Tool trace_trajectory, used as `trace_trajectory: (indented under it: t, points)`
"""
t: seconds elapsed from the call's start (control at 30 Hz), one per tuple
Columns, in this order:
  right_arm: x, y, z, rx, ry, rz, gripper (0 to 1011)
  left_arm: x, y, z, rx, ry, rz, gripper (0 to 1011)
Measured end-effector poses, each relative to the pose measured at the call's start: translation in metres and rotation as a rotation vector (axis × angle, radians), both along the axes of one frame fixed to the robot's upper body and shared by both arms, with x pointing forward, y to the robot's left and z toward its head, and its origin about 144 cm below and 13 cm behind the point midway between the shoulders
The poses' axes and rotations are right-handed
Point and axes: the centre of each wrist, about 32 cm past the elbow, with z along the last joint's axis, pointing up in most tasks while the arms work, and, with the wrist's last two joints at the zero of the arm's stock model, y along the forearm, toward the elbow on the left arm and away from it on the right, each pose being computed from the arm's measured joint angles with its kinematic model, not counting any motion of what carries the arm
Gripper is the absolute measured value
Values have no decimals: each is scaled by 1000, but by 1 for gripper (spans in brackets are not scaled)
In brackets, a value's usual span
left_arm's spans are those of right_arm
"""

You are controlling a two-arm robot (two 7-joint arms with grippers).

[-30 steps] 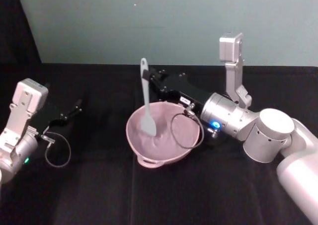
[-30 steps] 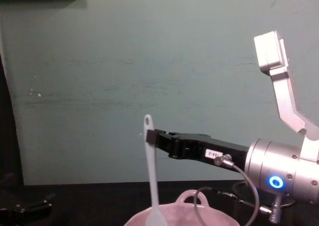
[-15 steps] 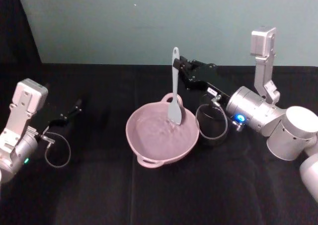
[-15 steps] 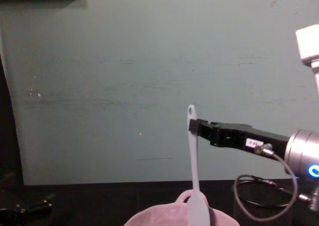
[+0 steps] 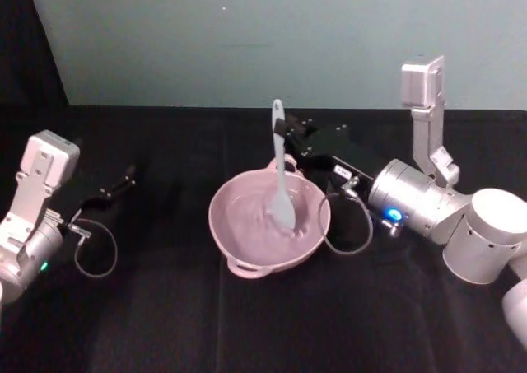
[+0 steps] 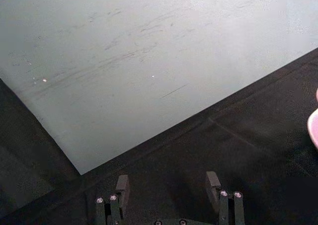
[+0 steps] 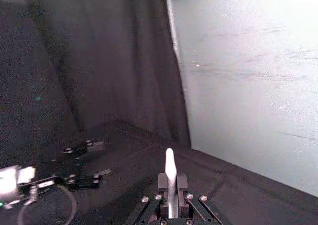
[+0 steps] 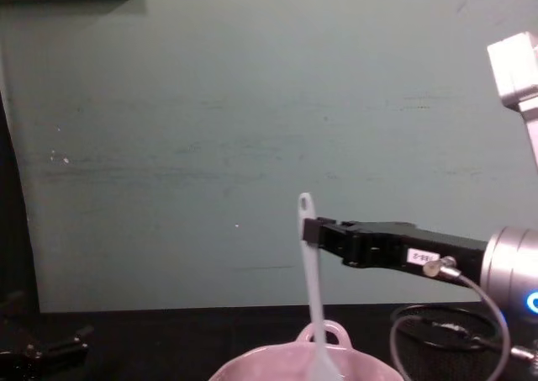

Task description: Use the one hand to pick up the spoon and stir the clear water in the bowl.

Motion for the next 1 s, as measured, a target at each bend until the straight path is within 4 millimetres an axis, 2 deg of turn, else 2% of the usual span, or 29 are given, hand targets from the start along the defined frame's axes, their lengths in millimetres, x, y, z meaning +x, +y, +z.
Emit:
trace_trajectory:
  t: [0.27,0.57,0.7,0.8,1.0]
  points:
    - [-9,18,5,10,-17,75,114,0,0,0,0,0,0,1011]
    - [-11,16,12,41,-47,74,114,0,0,0,0,0,0,1011]
    - [-11,5,23,65,-115,53,114,0,0,0,0,0,0,1011]
    - [-12,-14,39,102,-196,0,114,0,0,0,0,0,0,1011]
    - [-19,-43,52,118,-258,-107,114,0,0,0,0,0,0,1011]
